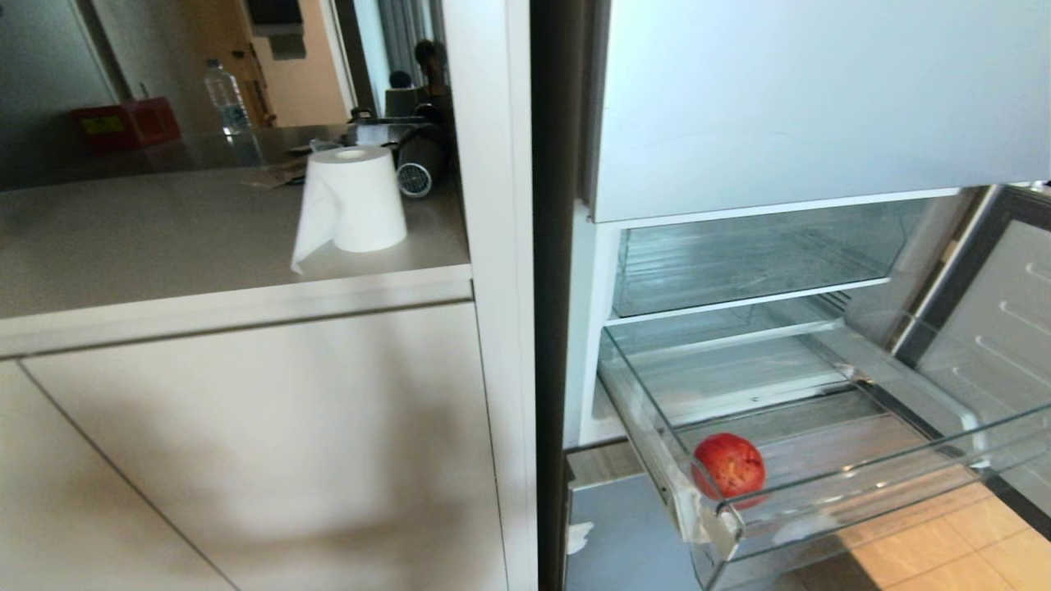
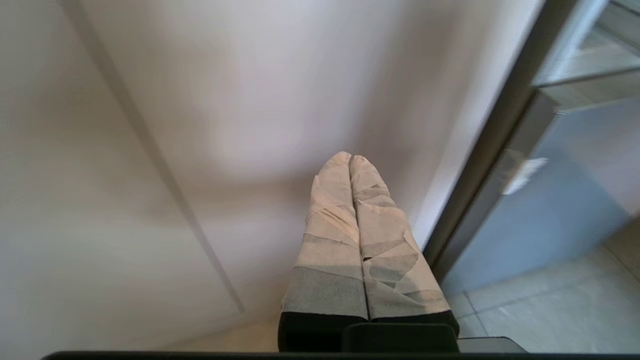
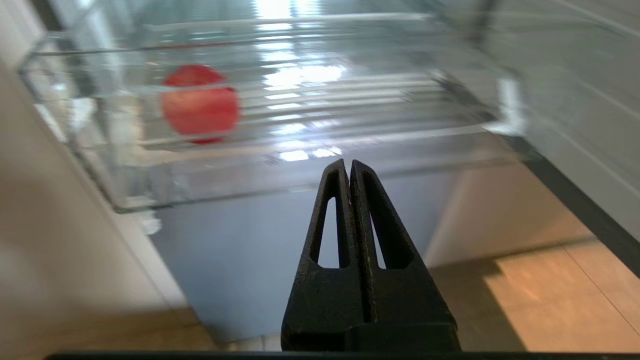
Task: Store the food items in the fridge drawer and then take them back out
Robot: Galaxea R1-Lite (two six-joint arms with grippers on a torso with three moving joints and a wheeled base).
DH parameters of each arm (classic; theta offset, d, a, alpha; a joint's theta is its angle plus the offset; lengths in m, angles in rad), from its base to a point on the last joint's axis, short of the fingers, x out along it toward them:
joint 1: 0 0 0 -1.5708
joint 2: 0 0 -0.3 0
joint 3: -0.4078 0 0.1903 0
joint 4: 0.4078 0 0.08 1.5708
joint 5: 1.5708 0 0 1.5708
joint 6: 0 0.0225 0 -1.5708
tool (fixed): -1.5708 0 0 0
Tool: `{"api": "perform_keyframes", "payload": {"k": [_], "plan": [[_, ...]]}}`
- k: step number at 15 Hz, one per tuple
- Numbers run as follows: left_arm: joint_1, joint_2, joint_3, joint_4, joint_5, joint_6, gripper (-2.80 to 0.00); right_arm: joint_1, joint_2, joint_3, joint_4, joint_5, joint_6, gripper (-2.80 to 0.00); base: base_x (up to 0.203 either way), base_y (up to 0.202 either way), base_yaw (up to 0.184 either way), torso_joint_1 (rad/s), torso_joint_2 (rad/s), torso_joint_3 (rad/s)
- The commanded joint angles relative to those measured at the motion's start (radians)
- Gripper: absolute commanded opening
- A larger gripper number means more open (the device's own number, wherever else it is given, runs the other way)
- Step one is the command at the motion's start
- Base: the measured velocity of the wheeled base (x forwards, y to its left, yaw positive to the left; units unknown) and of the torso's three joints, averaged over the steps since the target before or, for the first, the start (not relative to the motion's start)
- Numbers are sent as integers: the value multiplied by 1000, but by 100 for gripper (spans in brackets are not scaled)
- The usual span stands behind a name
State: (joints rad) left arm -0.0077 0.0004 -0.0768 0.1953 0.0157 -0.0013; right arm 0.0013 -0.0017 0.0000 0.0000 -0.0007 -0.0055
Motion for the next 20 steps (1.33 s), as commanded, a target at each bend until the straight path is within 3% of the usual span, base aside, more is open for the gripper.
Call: {"api": "perform_keyframes", "payload": {"k": [1,4,7,10,13,15,18,20], "plan": [[0,0,0,1,1,0,-280,-1,3,0,-2,3,-8,-280,-1,-9,155,2,5,-3],[0,0,0,1,0,0,-280,-2,93,0,-2,3,-7,-280,1,-3,73,2,2,2],[0,0,0,1,0,0,-280,0,320,-1,-54,4,-2,-280,0,0,0,0,0,0],[0,0,0,1,1,0,-280,-5,649,-34,-308,0,-3,-280,0,0,0,0,0,0],[0,0,0,1,0,0,-280,-16,981,-217,-422,-16,-5,-280,0,0,0,0,0,0],[0,0,0,1,0,0,-280,-20,1145,-430,-387,-23,-1,-280,0,0,0,0,0,0],[0,0,0,1,0,0,-280,4,1317,-686,-142,-23,20,-280,0,0,0,0,0,0],[0,0,0,1,1,0,-280,45,1417,-785,-43,-23,28,-280,0,0,0,0,0,0]]}}
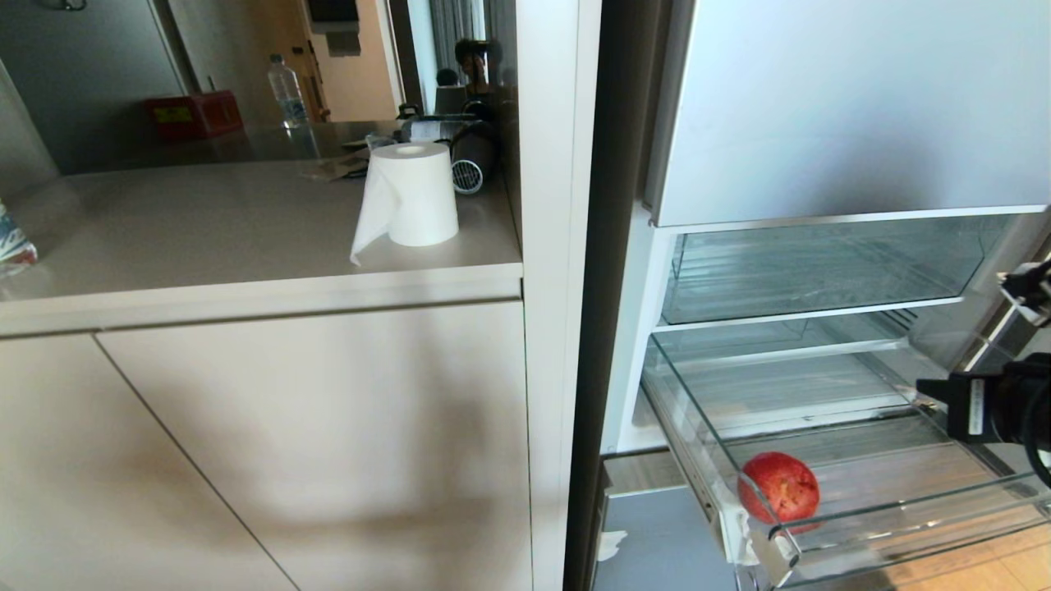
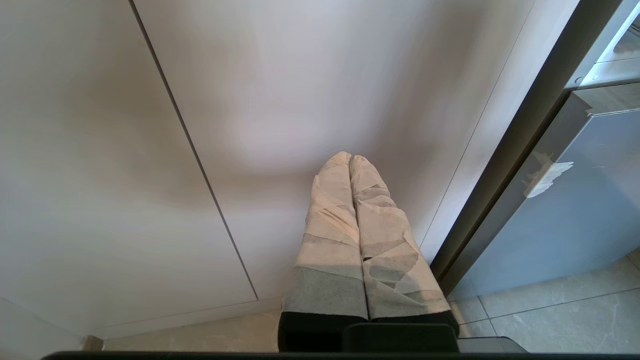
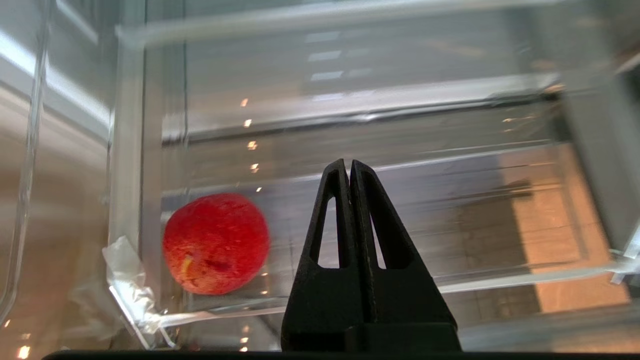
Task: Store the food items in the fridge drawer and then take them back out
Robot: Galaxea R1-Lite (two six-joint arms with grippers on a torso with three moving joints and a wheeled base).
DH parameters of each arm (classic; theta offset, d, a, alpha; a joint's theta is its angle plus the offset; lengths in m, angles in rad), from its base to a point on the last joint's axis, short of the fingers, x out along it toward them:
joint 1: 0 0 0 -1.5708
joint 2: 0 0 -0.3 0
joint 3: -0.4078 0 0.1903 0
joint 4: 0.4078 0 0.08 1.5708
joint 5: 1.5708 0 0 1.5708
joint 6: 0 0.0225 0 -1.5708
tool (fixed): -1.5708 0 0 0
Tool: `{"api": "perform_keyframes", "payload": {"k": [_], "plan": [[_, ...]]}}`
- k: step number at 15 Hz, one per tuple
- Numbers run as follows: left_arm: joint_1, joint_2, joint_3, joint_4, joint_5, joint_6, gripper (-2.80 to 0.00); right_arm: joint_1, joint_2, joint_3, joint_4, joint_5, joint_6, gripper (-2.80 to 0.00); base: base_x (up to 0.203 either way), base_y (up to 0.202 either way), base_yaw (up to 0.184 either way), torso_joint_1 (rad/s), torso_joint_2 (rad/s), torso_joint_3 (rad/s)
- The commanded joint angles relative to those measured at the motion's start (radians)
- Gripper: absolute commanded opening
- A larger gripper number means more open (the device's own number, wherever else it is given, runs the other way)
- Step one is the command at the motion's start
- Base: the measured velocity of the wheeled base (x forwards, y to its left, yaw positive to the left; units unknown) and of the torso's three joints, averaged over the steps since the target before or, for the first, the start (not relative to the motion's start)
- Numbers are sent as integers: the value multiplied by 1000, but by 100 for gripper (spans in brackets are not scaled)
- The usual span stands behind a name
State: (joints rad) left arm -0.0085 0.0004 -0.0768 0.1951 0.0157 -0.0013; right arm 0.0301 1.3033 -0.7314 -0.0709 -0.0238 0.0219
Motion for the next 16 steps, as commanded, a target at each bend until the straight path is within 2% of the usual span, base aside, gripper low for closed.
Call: {"api": "perform_keyframes", "payload": {"k": [1,2,3,5,10,13,16], "plan": [[1,0,0,1,1,0,-280,42,150,-83,47,1,1,-280,0,0,0,0,0,0],[1,0,0,1,0,0,-280,69,181,-102,61,2,0,-280,0,0,0,0,0,0],[1,0,0,1,1,0,-280,88,207,-124,79,2,6,0,0,0,0,0,0,0],[1,0,0,1,0,0,-280,123,238,-144,114,2,15,0,0,0,0,0,0,0],[1,0,0,1,0,0,-280,147,339,-180,168,5,10,0,0,0,0,0,0,0],[0,0,0,1,1,0,-280,192,375,-190,196,76,13,0,0,0,0,0,0,0],[0,0,0,1,1,0,-280,229,383,-189,237,80,16,0,0,0,0,0,0,0]]}}
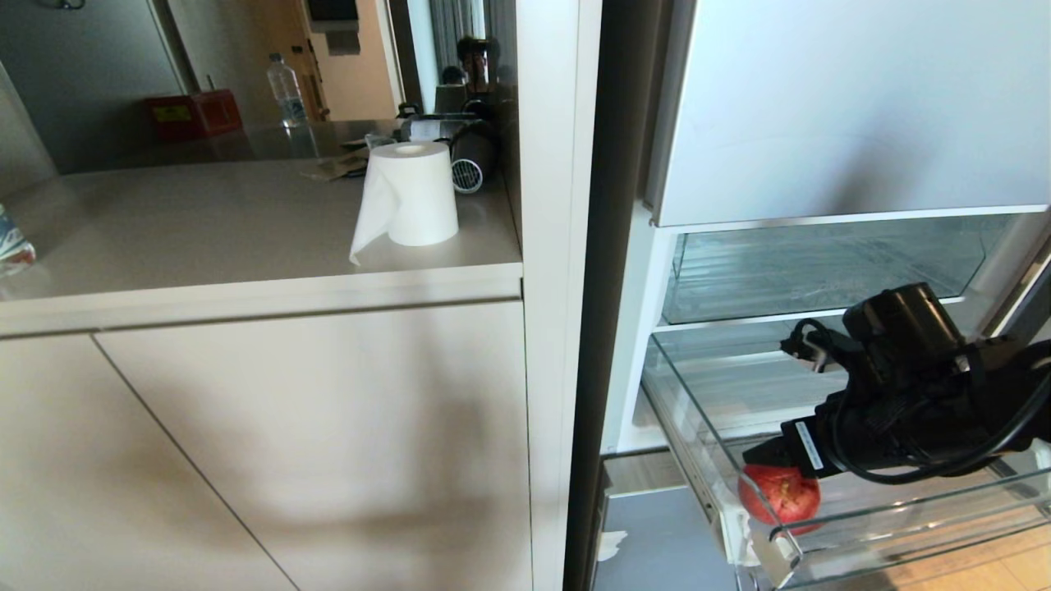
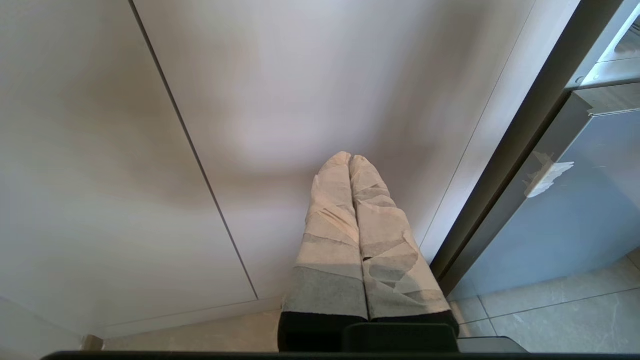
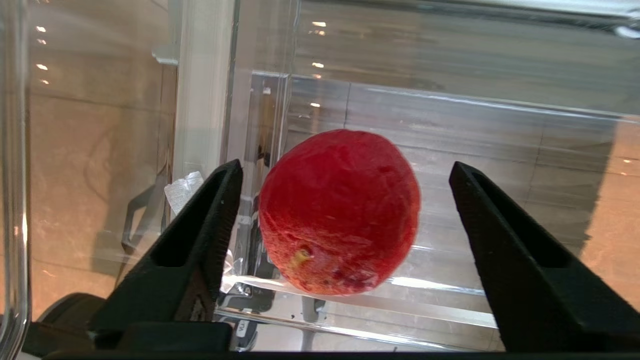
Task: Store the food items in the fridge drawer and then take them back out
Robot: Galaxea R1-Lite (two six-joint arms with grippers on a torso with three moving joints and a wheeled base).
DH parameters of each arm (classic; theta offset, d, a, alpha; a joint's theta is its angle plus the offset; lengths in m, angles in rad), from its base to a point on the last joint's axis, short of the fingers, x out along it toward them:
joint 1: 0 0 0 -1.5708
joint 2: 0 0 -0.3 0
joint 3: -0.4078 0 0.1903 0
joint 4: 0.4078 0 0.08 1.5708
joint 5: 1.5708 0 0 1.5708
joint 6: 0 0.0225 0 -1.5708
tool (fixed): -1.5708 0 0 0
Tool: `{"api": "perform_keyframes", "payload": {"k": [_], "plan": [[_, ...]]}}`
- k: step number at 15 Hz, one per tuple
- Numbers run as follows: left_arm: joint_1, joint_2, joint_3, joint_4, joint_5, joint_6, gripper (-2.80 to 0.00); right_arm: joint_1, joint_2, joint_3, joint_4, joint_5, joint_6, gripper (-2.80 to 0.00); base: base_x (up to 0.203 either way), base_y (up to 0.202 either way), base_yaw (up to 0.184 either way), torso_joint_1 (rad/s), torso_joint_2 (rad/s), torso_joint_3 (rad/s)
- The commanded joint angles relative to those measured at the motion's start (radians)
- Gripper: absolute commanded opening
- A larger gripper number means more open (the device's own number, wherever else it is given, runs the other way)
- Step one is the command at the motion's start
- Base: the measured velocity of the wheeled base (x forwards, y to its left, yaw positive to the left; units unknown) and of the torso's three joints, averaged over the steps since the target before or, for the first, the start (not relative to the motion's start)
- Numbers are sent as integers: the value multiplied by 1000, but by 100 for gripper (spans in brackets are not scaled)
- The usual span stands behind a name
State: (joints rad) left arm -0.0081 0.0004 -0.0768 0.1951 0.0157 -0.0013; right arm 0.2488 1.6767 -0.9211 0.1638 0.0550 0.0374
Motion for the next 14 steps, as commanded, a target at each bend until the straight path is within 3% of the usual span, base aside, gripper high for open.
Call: {"api": "perform_keyframes", "payload": {"k": [1,14], "plan": [[-1,0,0,1,0,0,-280,10,13,6,2,-6,0,0,0,0,0,0,0,0],[0,0,0,1,1,0,-280,3,77,44,14,-11,-1,0,0,0,0,0,0,0]]}}
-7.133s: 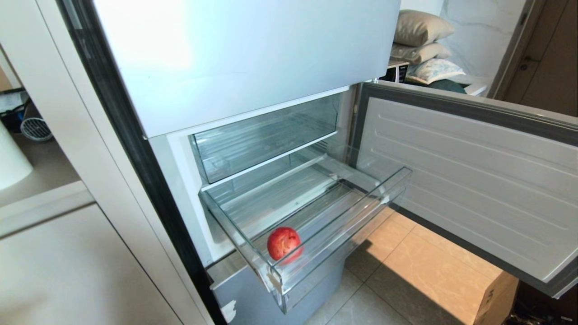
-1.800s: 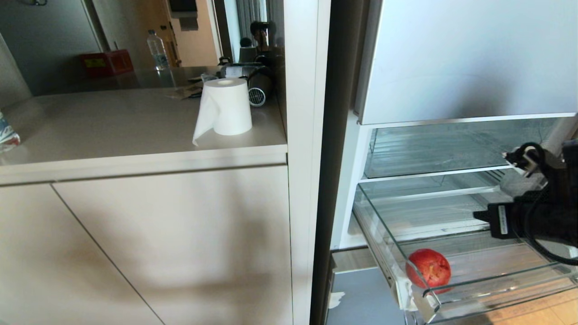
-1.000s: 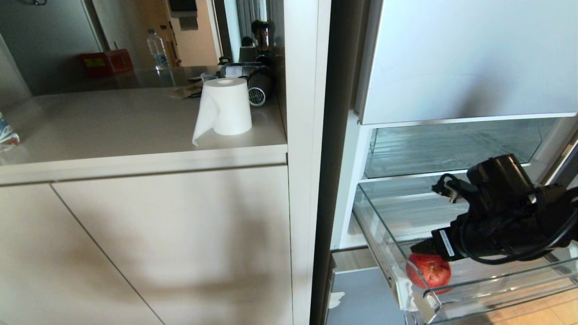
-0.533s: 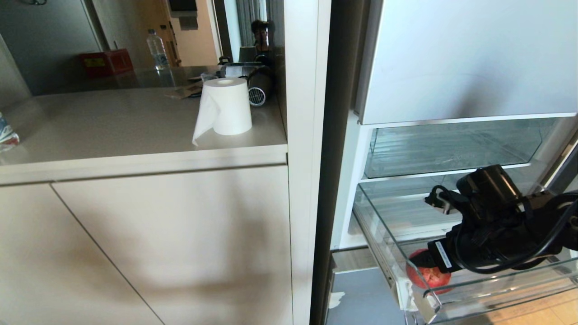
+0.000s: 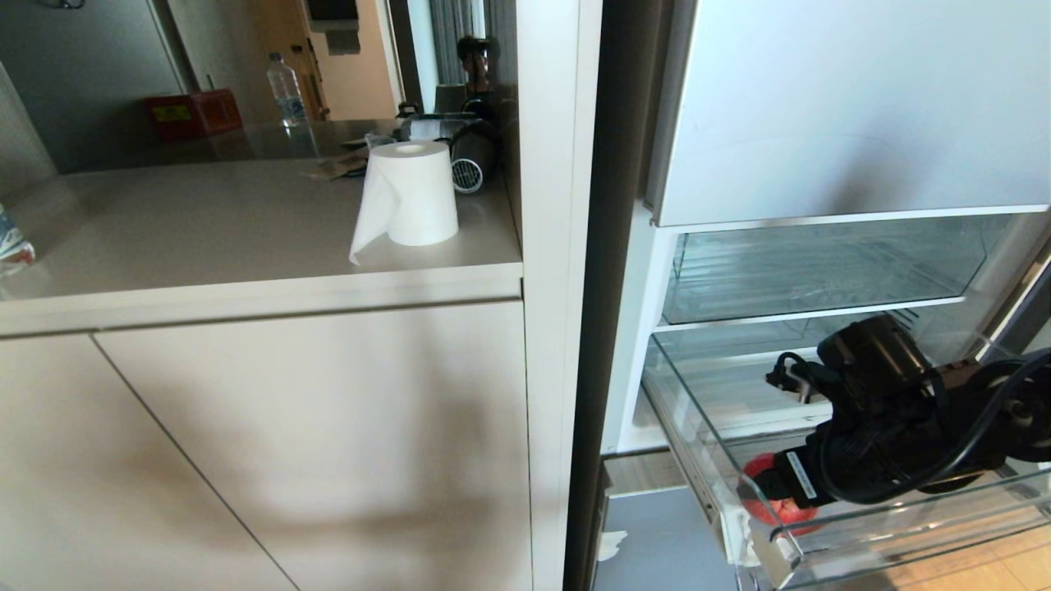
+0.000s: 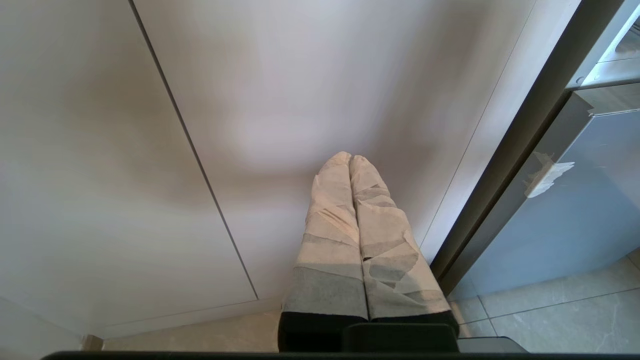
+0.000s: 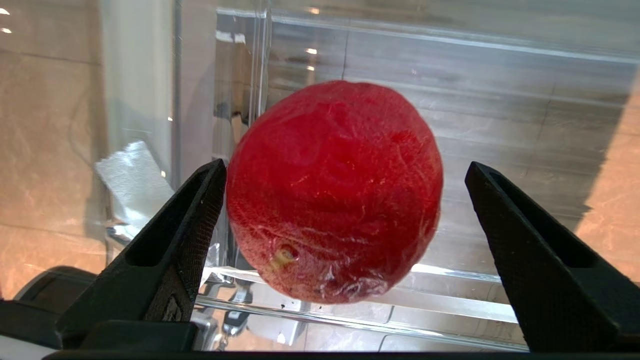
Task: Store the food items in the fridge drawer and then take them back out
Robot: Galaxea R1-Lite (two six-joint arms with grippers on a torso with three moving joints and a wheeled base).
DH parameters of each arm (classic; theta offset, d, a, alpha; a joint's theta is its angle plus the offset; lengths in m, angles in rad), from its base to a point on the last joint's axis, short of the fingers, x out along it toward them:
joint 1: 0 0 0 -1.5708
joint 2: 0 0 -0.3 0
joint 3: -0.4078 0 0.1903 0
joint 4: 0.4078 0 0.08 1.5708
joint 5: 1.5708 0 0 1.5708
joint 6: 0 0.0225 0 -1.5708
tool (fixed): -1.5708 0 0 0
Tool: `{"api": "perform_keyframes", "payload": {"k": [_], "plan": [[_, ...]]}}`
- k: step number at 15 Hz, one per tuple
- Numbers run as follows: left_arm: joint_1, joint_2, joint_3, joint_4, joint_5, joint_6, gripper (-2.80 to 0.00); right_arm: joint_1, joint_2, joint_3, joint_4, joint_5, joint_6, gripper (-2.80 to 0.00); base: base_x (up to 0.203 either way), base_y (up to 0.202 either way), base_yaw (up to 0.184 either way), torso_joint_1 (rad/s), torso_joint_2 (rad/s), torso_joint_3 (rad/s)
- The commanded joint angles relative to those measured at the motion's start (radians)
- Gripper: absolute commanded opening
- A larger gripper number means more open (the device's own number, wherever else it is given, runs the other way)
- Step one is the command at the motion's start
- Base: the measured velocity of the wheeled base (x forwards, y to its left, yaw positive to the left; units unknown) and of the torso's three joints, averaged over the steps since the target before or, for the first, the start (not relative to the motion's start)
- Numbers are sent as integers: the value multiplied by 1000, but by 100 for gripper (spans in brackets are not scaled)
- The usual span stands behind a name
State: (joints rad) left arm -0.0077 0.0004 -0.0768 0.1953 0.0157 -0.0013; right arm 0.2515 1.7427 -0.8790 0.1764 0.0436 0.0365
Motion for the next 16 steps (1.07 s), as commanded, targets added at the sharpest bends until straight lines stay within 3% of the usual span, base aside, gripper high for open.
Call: {"api": "perform_keyframes", "payload": {"k": [1,2,3,9,12,16], "plan": [[0,0,0,1,1,0,-280,0,12,3,2,2,0,0,0,0,0,0,0,0],[0,0,0,1,0,0,-280,0,15,5,2,2,0,0,0,0,0,0,0,0],[-1,0,0,1,0,0,-280,0,18,7,0,1,0,-280,0,0,0,0,0,0],[0,0,0,1,1,0,-280,1,-37,18,-3,4,50,-280,0,0,0,0,0,0],[0,0,0,1,0,0,-280,-2,-206,30,-21,4,92,-280,0,0,0,0,0,0],[0,0,0,1,0,0,-280,-43,-589,120,-76,-1,105,-280,0,0,0,0,0,0]]}}
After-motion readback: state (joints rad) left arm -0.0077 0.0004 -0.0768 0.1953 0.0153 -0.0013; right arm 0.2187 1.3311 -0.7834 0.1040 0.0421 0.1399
